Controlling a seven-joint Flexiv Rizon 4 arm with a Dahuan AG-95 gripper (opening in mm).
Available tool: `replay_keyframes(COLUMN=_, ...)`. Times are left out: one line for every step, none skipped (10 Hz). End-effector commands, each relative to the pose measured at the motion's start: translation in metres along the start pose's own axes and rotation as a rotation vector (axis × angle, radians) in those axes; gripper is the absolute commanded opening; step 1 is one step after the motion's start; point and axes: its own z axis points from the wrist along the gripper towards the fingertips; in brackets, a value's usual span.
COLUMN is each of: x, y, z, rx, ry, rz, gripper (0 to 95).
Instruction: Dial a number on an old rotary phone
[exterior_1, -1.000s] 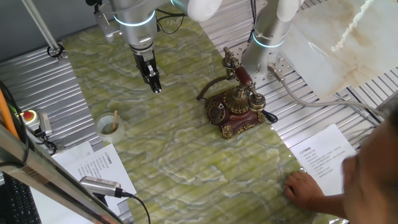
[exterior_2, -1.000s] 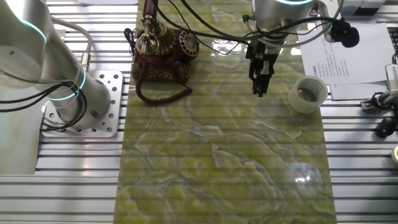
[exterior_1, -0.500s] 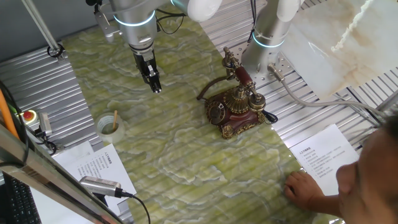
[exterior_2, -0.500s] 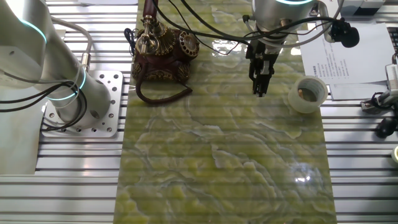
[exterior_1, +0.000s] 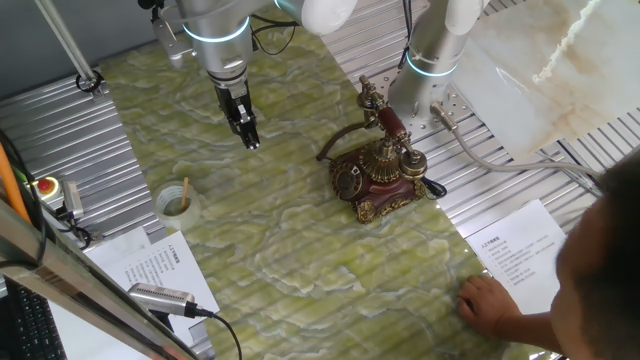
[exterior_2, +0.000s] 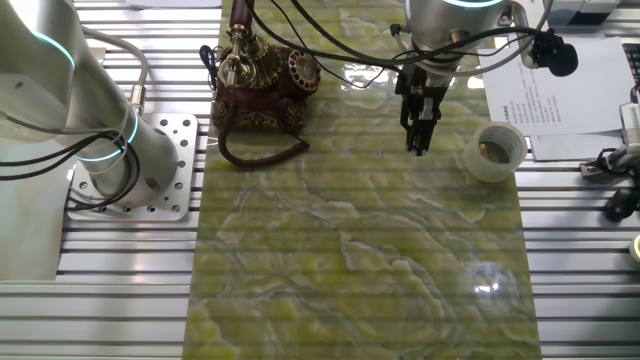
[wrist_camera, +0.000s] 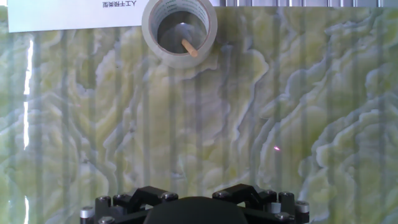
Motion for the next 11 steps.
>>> replay_keyframes(x=0.0001, y=0.0, z=-0.0001, rx=-0.061, ry=-0.038, rz=-0.034, gripper=0.0)
replay_keyframes(x=0.0001, y=0.0, z=-0.0002, rx=-0.06, ry=-0.038, rz=-0.034, gripper=0.0)
replay_keyframes(x=0.0001, y=0.0, z=-0.0002, rx=-0.06, ry=-0.038, rz=-0.035, gripper=0.0)
replay_keyframes(x=0.0001, y=0.0, z=-0.0002, rx=-0.06, ry=-0.038, rz=-0.036, gripper=0.0)
replay_keyframes(x=0.0001, y=0.0, z=-0.0002, rx=-0.059, ry=-0.037, rz=-0.035, gripper=0.0)
replay_keyframes(x=0.0001, y=0.0, z=-0.0002, rx=-0.058, ry=-0.035, rz=-0.035, gripper=0.0)
replay_keyframes(x=0.0001, y=0.0, z=-0.0001, rx=-0.053, ry=-0.028, rz=-0.033, gripper=0.0)
replay_keyframes(x=0.0, y=-0.0001, z=0.0002, rx=-0.052, ry=-0.027, rz=-0.032, gripper=0.0)
replay_keyframes(x=-0.0003, y=-0.0002, z=0.0005, rx=-0.051, ry=-0.027, rz=-0.031, gripper=0.0)
replay_keyframes(x=-0.0011, y=-0.0002, z=0.0003, rx=-0.051, ry=-0.026, rz=-0.03, gripper=0.0)
replay_keyframes(x=-0.002, y=-0.0002, z=0.0003, rx=-0.051, ry=-0.025, rz=-0.029, gripper=0.0)
